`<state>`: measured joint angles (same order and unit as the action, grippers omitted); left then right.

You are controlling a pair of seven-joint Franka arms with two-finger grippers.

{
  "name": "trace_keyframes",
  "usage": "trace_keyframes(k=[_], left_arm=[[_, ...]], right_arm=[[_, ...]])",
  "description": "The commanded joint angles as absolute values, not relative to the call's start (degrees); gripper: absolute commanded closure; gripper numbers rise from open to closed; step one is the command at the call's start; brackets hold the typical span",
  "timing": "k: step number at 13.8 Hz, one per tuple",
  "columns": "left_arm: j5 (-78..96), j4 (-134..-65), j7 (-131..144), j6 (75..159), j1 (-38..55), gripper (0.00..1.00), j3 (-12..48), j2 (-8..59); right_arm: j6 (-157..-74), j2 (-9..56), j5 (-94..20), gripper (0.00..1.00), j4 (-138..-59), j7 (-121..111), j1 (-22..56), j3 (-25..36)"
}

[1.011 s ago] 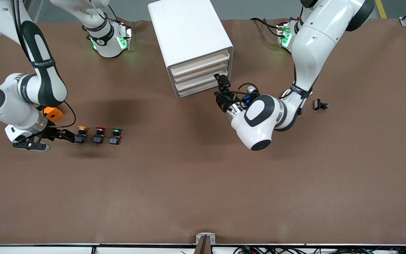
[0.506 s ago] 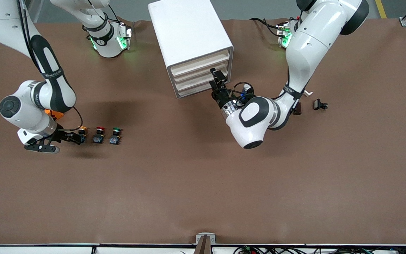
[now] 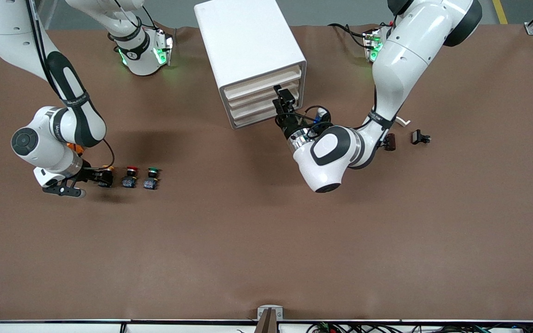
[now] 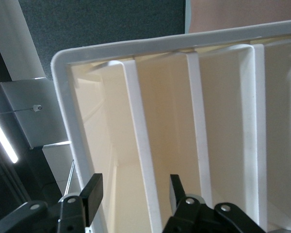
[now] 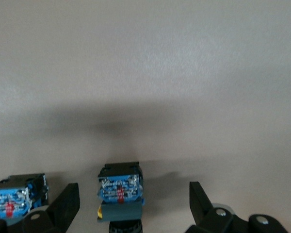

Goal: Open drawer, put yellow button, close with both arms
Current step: 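Pull the drawer open with the left gripper while the right grasps yellow button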

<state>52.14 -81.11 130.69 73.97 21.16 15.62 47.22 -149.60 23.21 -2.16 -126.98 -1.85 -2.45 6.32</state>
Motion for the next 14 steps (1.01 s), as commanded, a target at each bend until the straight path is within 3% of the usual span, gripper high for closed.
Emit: trace_keyframes(k=[1, 7, 9, 10, 11, 12, 13, 14], left_arm=[[53.53, -80.24, 130.43, 75.67, 23.11, 0.4, 15.56, 48.69], [54.4, -80.24, 131.31, 76.03, 24.52, 0.42, 15.64, 49.66], [56.07, -80.24, 131.31, 76.03, 25.57, 0.6, 15.56, 49.66], [56.42, -80.24, 131.31, 76.2, 25.66, 0.63, 15.56, 49.75], [56.86, -80.24, 131.4, 76.29, 26.36, 0.67, 15.56, 49.66], [56.87, -80.24, 131.83, 76.38, 26.45, 0.77, 15.56, 49.66], [56.87, -80.24, 132.18, 76.38, 26.46, 0.95, 15.47, 49.75], [56.69, -80.24, 132.27, 76.38, 26.46, 1.0, 15.21, 49.75]], right_arm=[[-149.15, 22.85, -3.08, 0.0, -127.71, -1.14, -2.37, 5.98], [-149.41, 23.99, -3.16, 0.0, -127.53, 0.09, -1.67, 5.89], [-149.33, 23.99, -3.16, 0.0, -127.53, 1.57, -0.97, 5.89], [-149.33, 23.99, -3.16, 0.0, -127.53, 1.58, -0.88, 5.89], [-149.15, 23.99, -3.08, 0.14, -127.53, 1.5, -0.79, 5.98], [-149.15, 23.99, -3.08, 0.29, -127.53, 1.06, -0.79, 5.98], [-149.15, 23.91, -3.08, 0.37, -127.36, 0.53, -0.88, 5.98], [-149.24, 23.99, -3.08, 0.38, -127.27, 0.01, -1.14, 5.98]])
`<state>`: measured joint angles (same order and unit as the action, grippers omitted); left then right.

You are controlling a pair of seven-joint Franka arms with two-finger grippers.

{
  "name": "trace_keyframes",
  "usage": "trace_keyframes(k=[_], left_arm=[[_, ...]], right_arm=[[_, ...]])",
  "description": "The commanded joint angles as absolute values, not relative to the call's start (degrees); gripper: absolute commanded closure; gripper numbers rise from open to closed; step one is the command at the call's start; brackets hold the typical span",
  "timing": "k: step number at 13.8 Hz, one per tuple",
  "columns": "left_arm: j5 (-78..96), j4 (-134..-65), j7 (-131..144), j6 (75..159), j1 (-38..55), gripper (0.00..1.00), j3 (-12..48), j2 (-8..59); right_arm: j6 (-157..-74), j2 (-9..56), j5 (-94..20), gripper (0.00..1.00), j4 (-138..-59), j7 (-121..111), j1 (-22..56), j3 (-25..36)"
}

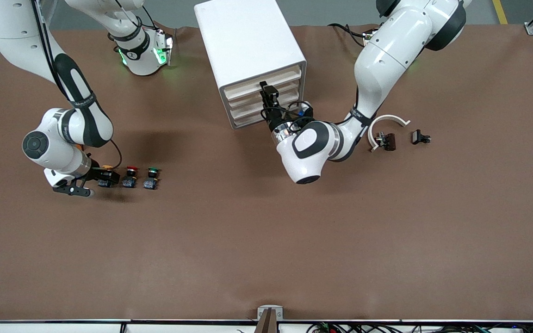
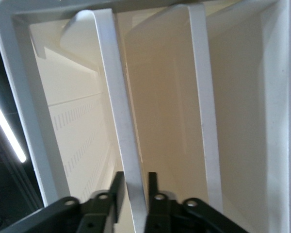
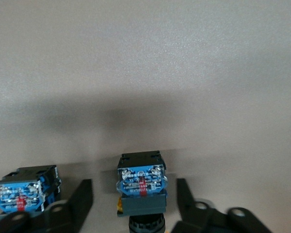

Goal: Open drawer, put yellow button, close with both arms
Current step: 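Pull the drawer open with the left gripper while the right grasps yellow button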

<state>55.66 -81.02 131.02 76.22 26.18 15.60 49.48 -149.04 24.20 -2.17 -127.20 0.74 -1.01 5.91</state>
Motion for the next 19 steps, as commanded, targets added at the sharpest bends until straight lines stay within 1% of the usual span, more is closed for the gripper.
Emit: trace_keyframes(k=[1, 2, 3, 4, 6, 7, 9, 11, 13, 16, 19], left_arm=[[56.6, -80.24, 132.36, 76.38, 26.11, 1.0, 15.03, 49.75], [56.69, -80.24, 132.45, 76.38, 25.49, 1.0, 14.77, 49.75], [56.6, -80.24, 132.8, 76.38, 25.05, 1.0, 14.42, 49.75], [56.51, -80.16, 132.89, 76.38, 24.96, 1.0, 13.72, 49.75], [56.69, -79.98, 132.8, 76.38, 24.7, 1.0, 11.44, 49.75], [56.78, -79.81, 132.54, 76.46, 24.78, 1.0, 10.38, 49.75], [56.87, -79.54, 131.49, 77.51, 24.7, 1.0, 8.27, 49.66], [56.87, -79.45, 131.22, 79.09, 24.61, 1.0, 7.3, 49.66], [56.87, -79.37, 131.22, 79.71, 24.61, 1.0, 7.12, 49.57], [56.87, -78.31, 131.31, 80.68, 23.73, 1.0, 7.12, 49.66], [56.87, -78.22, 131.22, 82.52, 23.38, 1.0, 7.12, 49.66]], right_arm=[[-149.24, 23.99, -2.99, 0.42, -127.18, -0.44, -1.23, 5.98], [-149.24, 23.99, -2.99, 0.49, -127.18, -0.44, -1.32, 5.98], [-149.06, 23.91, -2.99, 0.77, -127.18, -0.44, -1.23, 5.98], [-148.8, 23.82, -2.99, 1.0, -127.18, -0.27, -1.06, 5.98], [-145.92, 23.38, -3.08, 1.0, -126.39, -0.09, -1.05, 5.98], [-143.03, 23.2, -3.08, 1.0, -124.91, 0.0, -1.14, 5.89], [-134.25, 22.94, -3.16, 1.0, -120.08, 0.0, -1.23, 5.89], [-129.05, 22.41, -3.16, 1.0, -116.56, 0.09, -1.23, 5.89], [-124.12, 21.1, -3.51, 1.0, -114.0, 0.96, -0.97, 5.89], [-115.17, 19.34, -8.07, 1.0, -109.35, 4.02, 0.87, 5.89], [-110.66, 15.75, -8.35, 1.0, -107.75, 14.2, 5.34, 5.8]])
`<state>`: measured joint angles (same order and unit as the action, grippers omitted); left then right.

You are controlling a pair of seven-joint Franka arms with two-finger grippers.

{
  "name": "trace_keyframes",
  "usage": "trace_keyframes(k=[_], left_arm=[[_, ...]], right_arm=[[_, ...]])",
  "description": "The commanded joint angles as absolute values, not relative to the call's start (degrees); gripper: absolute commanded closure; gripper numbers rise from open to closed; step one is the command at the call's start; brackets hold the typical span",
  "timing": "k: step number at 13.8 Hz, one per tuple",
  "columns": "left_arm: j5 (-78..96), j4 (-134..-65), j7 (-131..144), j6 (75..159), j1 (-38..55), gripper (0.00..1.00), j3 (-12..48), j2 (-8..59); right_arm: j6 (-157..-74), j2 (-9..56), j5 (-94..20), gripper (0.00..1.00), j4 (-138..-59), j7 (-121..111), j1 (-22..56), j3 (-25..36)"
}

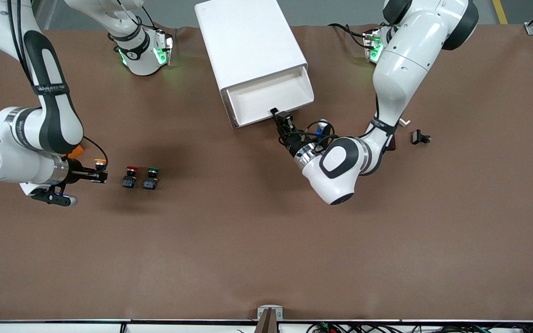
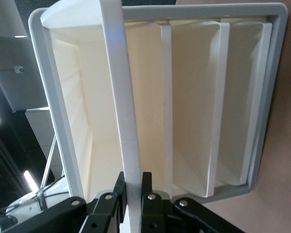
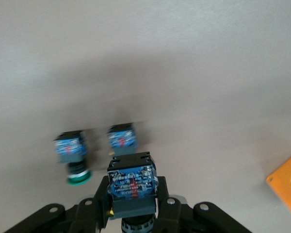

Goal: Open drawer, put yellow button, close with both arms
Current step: 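Carry the yellow button into the drawer while the left gripper withdraws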

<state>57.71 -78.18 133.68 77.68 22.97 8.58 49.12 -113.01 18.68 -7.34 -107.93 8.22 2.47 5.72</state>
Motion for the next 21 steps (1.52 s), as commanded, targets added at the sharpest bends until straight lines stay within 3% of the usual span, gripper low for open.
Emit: trace_keyframes(k=[1, 2, 3, 8, 11, 17, 21], left_arm=[[56.95, -78.14, 131.22, 82.96, 23.03, 0.89, 7.12, 49.66], [56.95, -77.61, 131.13, 83.06, 22.77, 0.19, 7.12, 49.66], [56.87, -77.52, 131.31, 82.97, 22.68, 0.0, 7.12, 49.48], [56.25, -72.52, 131.31, 82.97, 19.25, 0.0, 6.07, 49.04], [54.06, -68.39, 131.13, 82.97, 19.59, 0.0, 1.77, 48.43], [53.88, -67.06, 120.96, 83.75, 18.81, 0.0, -5.78, 44.13], [53.88, -67.06, 104.19, 85.69, 18.98, 0.0, -11.68, 42.89]], right_arm=[[-109.09, 13.99, -8.44, 1.0, -107.67, 19.2, 7.71, 5.8], [-107.59, 11.89, -8.44, 1.0, -107.67, 24.82, 10.61, 5.71], [-106.45, 9.78, -8.44, 1.0, -107.67, 31.4, 14.38, 5.71], [-103.01, 7.38, -11.59, 1.0, -102.58, 60.06, 30.29, 5.71], [-104.41, 7.91, -11.78, 1.0, -99.94, 73.43, 38.56, 5.71], [-112.75, 9.93, -12.04, 1.0, -99.58, 94.98, 50.26, 5.8], [-113.47, 14.93, -11.25, 1.0, -95.55, 101.06, 54.14, 5.89]])
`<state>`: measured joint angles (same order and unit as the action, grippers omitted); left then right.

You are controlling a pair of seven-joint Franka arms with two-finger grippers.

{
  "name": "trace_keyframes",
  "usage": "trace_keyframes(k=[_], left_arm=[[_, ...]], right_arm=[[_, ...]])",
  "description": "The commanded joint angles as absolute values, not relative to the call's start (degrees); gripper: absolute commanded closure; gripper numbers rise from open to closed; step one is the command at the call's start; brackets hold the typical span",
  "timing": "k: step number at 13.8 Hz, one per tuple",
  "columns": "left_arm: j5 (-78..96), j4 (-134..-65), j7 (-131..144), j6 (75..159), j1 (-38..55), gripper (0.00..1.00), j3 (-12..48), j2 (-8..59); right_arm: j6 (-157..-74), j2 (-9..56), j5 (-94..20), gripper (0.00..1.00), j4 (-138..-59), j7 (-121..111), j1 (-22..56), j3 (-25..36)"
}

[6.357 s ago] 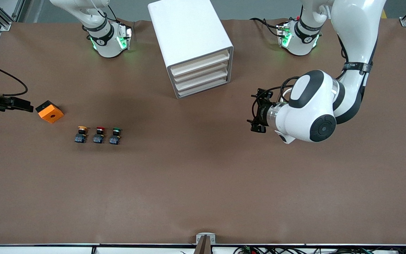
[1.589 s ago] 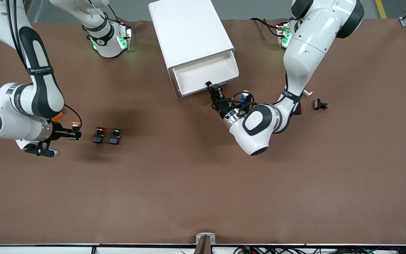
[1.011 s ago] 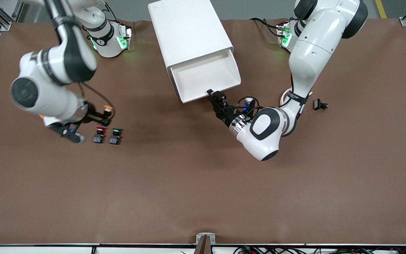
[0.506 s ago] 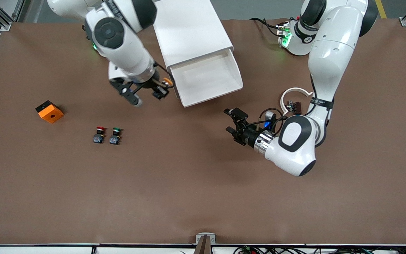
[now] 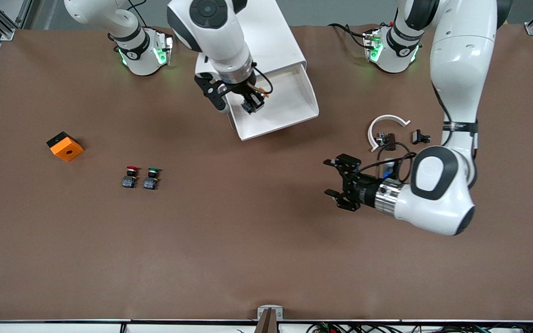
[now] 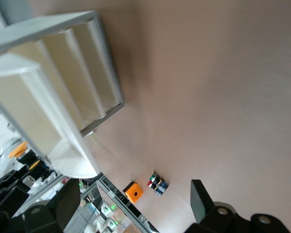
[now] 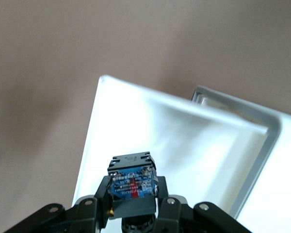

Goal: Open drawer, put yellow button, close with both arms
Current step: 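Carry the yellow button into the drawer while the left gripper withdraws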

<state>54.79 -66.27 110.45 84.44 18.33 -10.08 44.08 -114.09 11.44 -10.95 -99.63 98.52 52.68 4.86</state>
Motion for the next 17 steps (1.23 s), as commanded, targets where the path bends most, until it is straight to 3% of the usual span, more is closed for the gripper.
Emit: trace_keyframes(k=[1, 6, 7, 8, 12, 17], left_arm=[[53.88, -67.06, 101.02, 86.39, 19.33, 0.0, -12.91, 42.19], [48.98, -66.97, 93.44, 90.52, 19.69, 0.0, -14.59, 40.08], [46.43, -67.06, 92.64, 92.09, 19.77, 0.0, -14.5, 38.86], [44.49, -67.06, 91.51, 93.07, 20.38, 0.0, -14.5, 38.41], [39.66, -67.15, 85.27, 94.65, 20.83, 0.0, -14.76, 35.78], [23.16, -67.67, 69.04, 95.53, 27.93, 0.0, -14.15, 34.8]], right_arm=[[-113.55, 16.25, -11.25, 1.0, -94.67, 102.03, 54.31, 5.89], [-113.99, 18.89, -10.72, 1.0, -93.6, 103.45, 55.46, 5.89], [-113.82, 18.9, -10.9, 0.32, -93.34, 103.45, 54.85, 5.89], [-113.73, 18.98, -10.72, 0.0, -93.25, 103.45, 55.1, 5.98], [-112.42, 18.9, -9.85, 0.0, -90.36, 100.39, 53.71, 6.33], [-99.95, 18.9, -10.2, 0.0, -83.85, 80.29, 43.71, 6.33]])
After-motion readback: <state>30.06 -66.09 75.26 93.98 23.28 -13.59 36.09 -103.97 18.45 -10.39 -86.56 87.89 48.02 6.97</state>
